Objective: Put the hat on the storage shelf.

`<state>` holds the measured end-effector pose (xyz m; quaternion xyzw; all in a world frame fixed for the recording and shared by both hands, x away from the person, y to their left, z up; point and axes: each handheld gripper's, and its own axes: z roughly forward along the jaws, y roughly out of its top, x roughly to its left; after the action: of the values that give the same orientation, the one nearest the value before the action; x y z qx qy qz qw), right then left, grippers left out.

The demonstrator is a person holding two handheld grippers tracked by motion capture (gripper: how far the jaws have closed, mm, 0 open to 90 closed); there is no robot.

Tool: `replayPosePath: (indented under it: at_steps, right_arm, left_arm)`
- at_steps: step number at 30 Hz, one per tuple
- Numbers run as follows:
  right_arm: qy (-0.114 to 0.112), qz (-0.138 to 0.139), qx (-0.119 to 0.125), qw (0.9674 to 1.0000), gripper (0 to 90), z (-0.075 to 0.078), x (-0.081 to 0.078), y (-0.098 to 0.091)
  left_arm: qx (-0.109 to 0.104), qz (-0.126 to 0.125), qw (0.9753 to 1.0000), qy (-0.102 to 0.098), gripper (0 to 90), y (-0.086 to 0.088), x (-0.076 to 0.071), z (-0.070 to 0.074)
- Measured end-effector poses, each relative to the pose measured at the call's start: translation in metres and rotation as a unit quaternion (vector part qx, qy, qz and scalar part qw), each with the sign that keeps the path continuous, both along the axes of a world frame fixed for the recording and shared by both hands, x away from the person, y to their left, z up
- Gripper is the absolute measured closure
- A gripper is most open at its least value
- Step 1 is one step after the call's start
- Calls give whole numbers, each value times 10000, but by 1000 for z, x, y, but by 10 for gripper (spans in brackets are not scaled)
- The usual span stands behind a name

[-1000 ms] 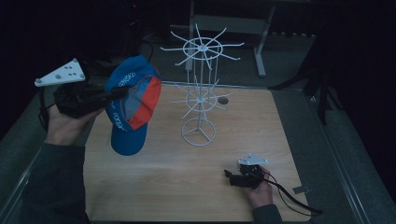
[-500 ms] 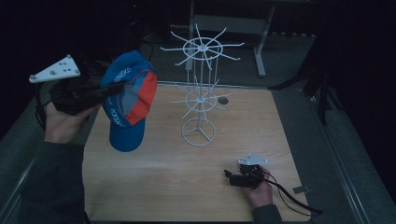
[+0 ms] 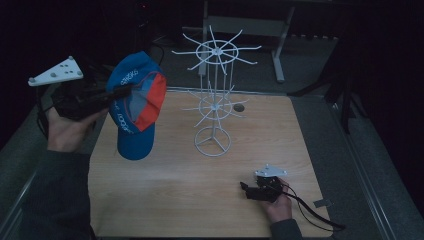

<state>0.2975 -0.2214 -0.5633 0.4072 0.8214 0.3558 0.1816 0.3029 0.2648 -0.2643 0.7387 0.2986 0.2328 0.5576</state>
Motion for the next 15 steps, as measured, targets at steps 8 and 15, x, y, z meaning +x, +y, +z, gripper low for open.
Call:
replayPosePath:
  at_steps: [8, 15]
  right_arm:
    - [0, 0, 0, 10000, 233, 0, 0, 0]
    - [0, -1, 0, 10000, 232, 0, 0, 0]
  left_arm:
    - [-2, 31, 10000, -56, 888, -1, 0, 5]
    - [-41, 19, 9999, -126, 888, -3, 0, 13]
